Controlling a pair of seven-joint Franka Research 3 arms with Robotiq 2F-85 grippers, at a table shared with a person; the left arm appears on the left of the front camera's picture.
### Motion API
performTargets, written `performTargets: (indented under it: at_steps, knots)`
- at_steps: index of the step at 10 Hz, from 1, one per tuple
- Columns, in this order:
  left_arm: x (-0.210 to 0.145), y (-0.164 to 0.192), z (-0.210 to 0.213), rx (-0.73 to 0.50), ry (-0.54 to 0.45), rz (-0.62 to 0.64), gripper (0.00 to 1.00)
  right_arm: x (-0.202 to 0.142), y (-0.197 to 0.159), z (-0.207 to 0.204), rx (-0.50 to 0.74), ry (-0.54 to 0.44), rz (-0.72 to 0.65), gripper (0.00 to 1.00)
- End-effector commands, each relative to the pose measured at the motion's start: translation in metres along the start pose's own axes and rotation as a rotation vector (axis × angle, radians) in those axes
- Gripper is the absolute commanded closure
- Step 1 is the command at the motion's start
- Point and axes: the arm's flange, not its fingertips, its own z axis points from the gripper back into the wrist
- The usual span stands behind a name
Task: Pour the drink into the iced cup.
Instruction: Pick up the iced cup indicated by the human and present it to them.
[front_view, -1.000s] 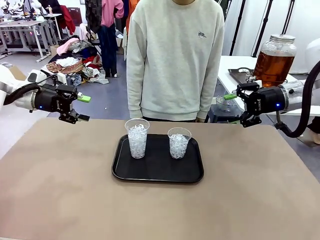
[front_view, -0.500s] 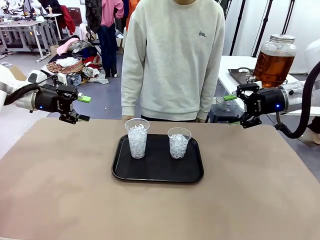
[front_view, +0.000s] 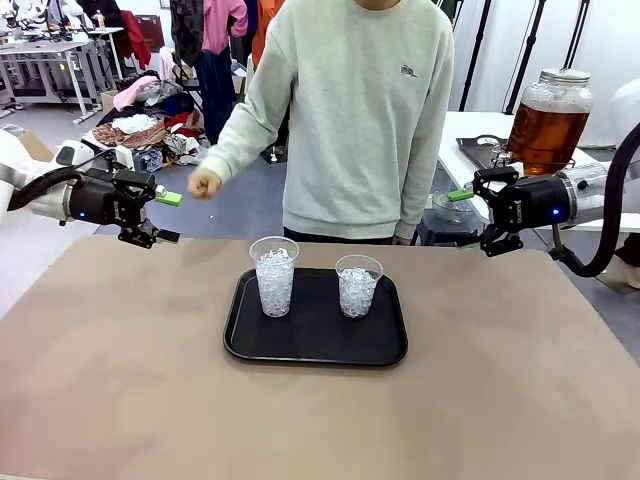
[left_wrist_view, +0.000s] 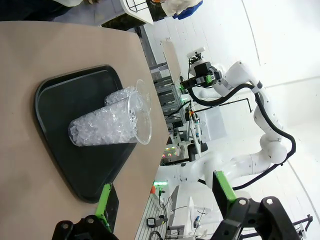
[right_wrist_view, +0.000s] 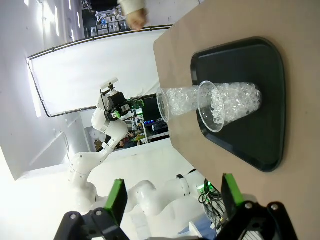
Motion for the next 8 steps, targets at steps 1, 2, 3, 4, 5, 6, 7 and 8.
performTargets:
  at_steps: [1, 2, 3, 4, 5, 6, 7, 8]
  knots:
    - [-0.0013, 0.0000, 0.0000, -0.003, -0.002, -0.002, 0.00, 0.0001, 0.0012, 0.0000, 0.001, 0.000, 0.002, 0.00]
    - [-0.0013, 0.0000, 0.0000, -0.003, -0.002, -0.002, 0.00, 0.0001, 0.0012, 0.0000, 0.001, 0.000, 0.002, 0.00]
    - [-0.0013, 0.0000, 0.0000, -0.003, -0.002, -0.002, 0.00, 0.0001, 0.0012, 0.0000, 0.001, 0.000, 0.002, 0.00]
    - [-0.0013, 0.0000, 0.0000, -0.003, -0.002, -0.002, 0.00, 0.0001, 0.0012, 0.0000, 0.001, 0.000, 0.002, 0.00]
    - [-0.0013, 0.0000, 0.0000, -0.003, -0.002, -0.002, 0.00, 0.0001, 0.0012, 0.0000, 0.001, 0.000, 0.002, 0.00]
    - [-0.0013, 0.0000, 0.0000, -0.003, -0.002, -0.002, 0.00, 0.0001, 0.0012, 0.0000, 0.001, 0.000, 0.002, 0.00]
    - [-0.0013, 0.0000, 0.0000, -0.003, -0.002, -0.002, 0.00, 0.0001, 0.0012, 0.0000, 0.001, 0.000, 0.002, 0.00]
    - [-0.0013, 0.0000, 0.0000, -0.003, -0.002, -0.002, 0.00, 0.0001, 0.0012, 0.0000, 0.001, 0.000, 0.002, 0.00]
